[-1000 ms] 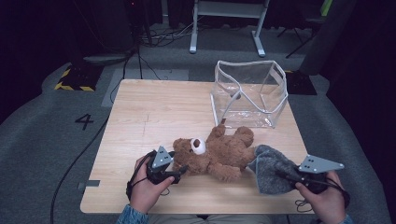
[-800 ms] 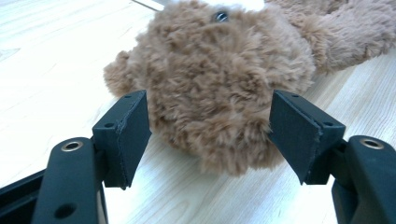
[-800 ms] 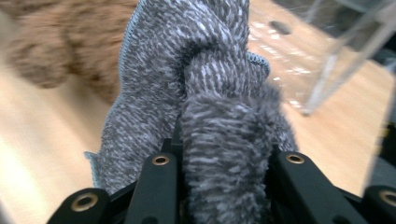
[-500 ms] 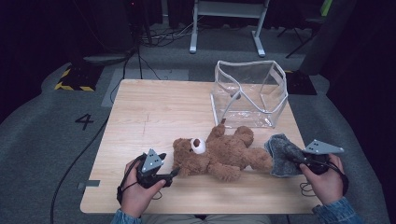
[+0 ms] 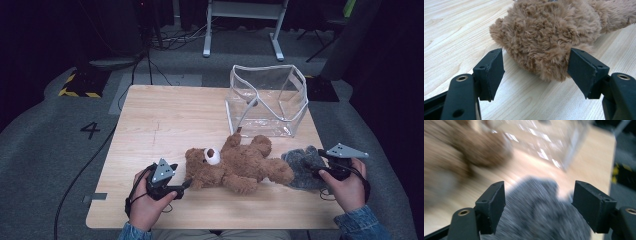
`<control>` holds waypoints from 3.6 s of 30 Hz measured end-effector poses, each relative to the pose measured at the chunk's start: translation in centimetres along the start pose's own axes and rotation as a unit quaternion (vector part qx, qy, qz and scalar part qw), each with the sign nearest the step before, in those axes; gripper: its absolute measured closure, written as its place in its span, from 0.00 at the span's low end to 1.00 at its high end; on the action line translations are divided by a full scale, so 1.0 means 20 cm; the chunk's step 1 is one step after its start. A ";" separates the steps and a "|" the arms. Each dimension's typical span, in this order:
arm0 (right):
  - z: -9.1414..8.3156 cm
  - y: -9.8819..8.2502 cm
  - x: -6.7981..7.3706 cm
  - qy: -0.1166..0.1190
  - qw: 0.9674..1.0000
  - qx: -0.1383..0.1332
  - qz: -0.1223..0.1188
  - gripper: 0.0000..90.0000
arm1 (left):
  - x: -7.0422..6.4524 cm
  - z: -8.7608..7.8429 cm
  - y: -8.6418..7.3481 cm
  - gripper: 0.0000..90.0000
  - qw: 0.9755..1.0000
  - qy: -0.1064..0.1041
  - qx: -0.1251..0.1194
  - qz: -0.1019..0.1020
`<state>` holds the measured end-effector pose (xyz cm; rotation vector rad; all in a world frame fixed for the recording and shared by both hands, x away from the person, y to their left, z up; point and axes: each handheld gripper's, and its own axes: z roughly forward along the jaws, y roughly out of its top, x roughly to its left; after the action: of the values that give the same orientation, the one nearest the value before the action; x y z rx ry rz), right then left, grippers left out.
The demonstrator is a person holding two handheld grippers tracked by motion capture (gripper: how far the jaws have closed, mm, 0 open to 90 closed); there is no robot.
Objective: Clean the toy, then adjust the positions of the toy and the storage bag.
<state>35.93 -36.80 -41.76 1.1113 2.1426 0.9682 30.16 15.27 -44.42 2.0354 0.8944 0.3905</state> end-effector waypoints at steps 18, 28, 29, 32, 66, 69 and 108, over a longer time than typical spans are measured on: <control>0.28 0.53 0.74 0.242 0.953 0.001 -0.182 0.28 | -0.01 -0.03 -0.02 0.33 1.000 0.000 0.002 0.004; 0.51 0.51 0.76 0.219 0.939 0.081 -0.254 0.29 | -0.01 -0.03 -0.03 0.33 1.000 0.004 0.002 0.006; 0.51 0.51 0.76 0.219 0.939 0.081 -0.254 0.29 | -0.01 -0.03 -0.03 0.33 1.000 0.004 0.002 0.006; 0.54 0.50 0.78 0.211 0.932 0.116 -0.270 0.44 | -0.02 -0.02 -0.03 0.33 1.000 -0.005 0.002 -0.002; -0.28 0.18 0.36 0.062 0.996 0.002 -0.066 0.84 | -0.02 0.09 0.07 0.33 1.000 -0.023 -0.005 0.021; -0.24 0.11 0.34 0.027 0.998 0.017 -0.062 0.81 | -0.03 0.13 0.08 0.33 0.999 -0.027 0.002 0.033; -0.41 -0.11 0.27 0.002 0.996 -0.092 0.008 0.40 | 0.00 0.76 0.60 0.31 0.998 -0.008 -0.044 0.043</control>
<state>26.13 -35.94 -39.21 1.0388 2.0047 1.1499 44.18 1.83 -43.54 1.9974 0.7671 0.4522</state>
